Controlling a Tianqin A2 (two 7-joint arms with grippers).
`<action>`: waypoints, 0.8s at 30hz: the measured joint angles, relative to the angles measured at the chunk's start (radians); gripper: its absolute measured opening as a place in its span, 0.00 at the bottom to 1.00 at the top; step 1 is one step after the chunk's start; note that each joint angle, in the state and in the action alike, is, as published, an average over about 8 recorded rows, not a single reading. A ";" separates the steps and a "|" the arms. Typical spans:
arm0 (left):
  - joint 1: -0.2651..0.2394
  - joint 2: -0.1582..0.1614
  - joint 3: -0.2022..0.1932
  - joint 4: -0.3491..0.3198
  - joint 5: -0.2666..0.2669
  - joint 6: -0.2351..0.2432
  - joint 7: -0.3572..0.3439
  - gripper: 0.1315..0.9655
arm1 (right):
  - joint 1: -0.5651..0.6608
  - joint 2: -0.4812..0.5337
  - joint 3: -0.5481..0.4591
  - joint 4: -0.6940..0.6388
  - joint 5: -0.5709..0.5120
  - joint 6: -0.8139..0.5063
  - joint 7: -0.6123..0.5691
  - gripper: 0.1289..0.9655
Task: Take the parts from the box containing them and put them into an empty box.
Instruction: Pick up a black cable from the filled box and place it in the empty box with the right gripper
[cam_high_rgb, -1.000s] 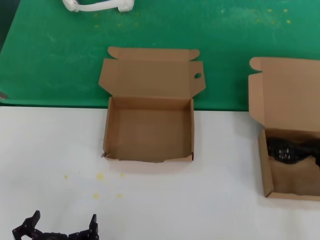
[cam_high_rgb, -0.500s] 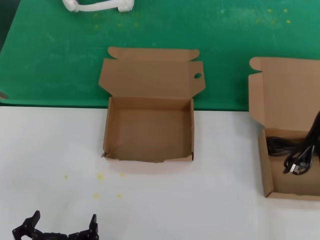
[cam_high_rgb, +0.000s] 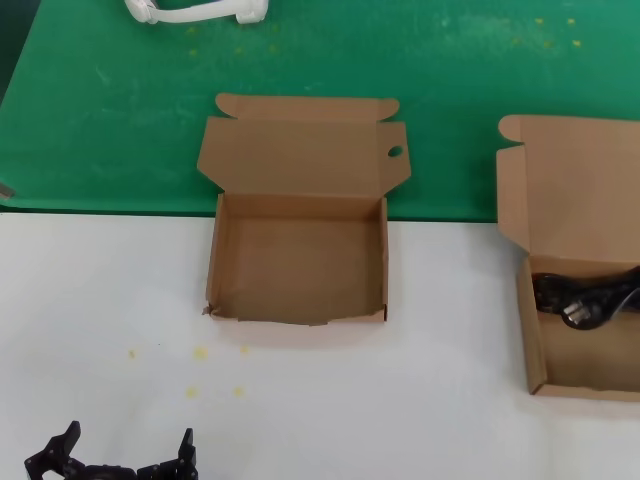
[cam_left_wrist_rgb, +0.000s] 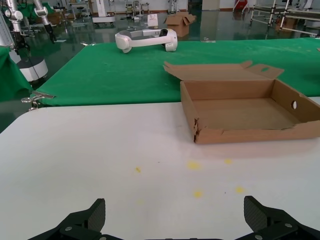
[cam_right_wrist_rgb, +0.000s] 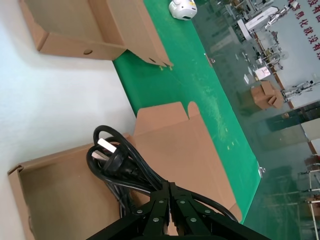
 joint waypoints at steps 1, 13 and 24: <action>0.000 0.000 0.000 0.000 0.000 0.000 0.000 1.00 | 0.002 -0.002 0.000 0.000 0.000 0.000 -0.001 0.03; 0.000 0.000 0.000 0.000 0.000 0.000 0.000 1.00 | 0.058 -0.145 0.000 -0.066 0.000 -0.017 -0.063 0.03; 0.000 0.000 0.000 0.000 0.000 0.000 0.000 1.00 | 0.134 -0.405 0.000 -0.252 0.000 -0.086 -0.145 0.03</action>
